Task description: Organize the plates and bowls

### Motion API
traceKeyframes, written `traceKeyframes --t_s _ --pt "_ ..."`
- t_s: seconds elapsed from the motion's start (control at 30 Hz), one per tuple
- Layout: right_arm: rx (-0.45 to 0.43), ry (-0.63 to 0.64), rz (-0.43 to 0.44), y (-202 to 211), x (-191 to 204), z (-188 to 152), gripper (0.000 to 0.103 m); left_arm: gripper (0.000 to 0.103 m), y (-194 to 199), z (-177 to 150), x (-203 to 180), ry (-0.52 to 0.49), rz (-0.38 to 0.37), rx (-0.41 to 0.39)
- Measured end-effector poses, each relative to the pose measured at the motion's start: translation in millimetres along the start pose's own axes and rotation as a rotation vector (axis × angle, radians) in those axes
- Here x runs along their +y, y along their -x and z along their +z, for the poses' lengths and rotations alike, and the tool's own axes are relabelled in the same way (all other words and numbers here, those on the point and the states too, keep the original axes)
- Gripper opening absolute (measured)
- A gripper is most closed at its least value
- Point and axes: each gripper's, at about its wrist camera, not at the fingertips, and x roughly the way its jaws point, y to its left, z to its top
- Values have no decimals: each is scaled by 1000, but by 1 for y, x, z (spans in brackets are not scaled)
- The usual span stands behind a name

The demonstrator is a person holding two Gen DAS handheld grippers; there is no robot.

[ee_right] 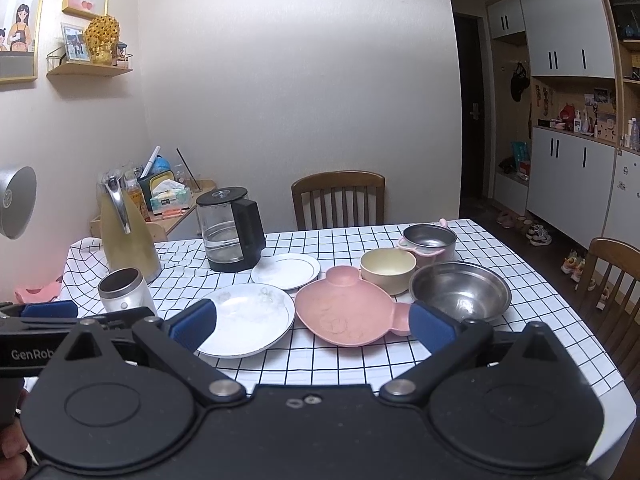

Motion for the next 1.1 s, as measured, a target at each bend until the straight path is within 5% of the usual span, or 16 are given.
traceKeyframes --t_s 1.1 --pt "-36 -30 -52 6 -17 -1 103 103 -13 5 -21 -27 -47 -10"
